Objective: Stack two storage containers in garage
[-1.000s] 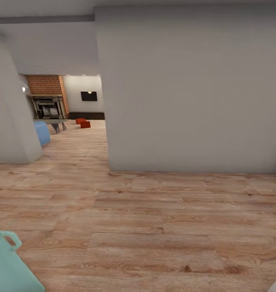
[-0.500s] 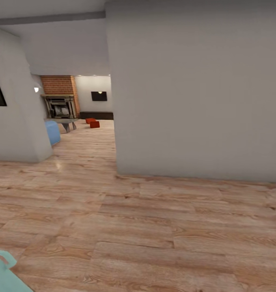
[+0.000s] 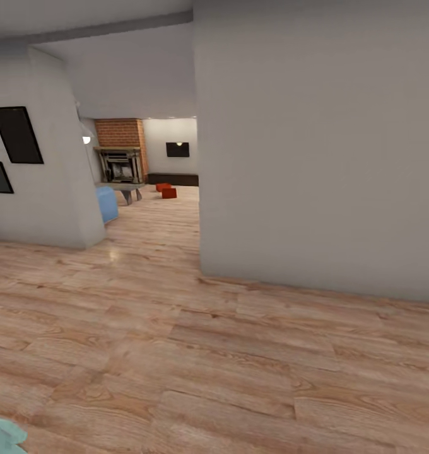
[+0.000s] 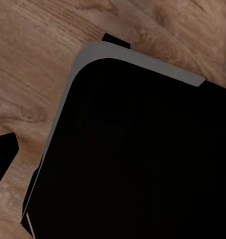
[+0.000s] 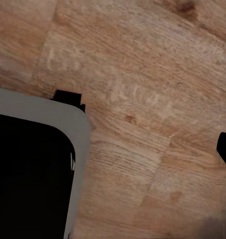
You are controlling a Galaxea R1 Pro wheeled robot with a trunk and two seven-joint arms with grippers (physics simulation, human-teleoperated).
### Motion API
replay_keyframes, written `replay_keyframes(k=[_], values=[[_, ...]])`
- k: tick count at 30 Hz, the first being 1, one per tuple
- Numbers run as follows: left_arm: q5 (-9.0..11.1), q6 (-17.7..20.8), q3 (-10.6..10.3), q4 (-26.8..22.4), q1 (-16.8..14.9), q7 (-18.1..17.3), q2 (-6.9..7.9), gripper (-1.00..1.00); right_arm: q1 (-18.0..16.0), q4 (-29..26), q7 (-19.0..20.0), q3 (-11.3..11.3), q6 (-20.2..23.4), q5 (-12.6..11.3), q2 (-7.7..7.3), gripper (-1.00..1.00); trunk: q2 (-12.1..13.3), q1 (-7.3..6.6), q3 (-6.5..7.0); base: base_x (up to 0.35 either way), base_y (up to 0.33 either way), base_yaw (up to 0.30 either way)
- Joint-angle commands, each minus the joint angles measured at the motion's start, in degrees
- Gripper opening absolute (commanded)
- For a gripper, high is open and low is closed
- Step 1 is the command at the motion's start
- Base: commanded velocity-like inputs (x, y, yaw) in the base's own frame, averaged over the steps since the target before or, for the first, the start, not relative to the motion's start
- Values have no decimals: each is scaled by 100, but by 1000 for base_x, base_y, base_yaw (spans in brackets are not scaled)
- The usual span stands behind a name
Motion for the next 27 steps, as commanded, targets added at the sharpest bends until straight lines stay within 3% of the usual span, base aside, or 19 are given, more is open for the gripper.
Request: replay_keyframes(k=[1,27], values=[[20,-8,2,-4,-1,5,0,100,-8,17,-20,21,-26,42,0,100,-2,3,-5,324,0,24],[20,-8,2,-4,-3,5,0,100,-8,17,-31,31,-88,51,-14,100,-2,3,-5,324,0,2]])
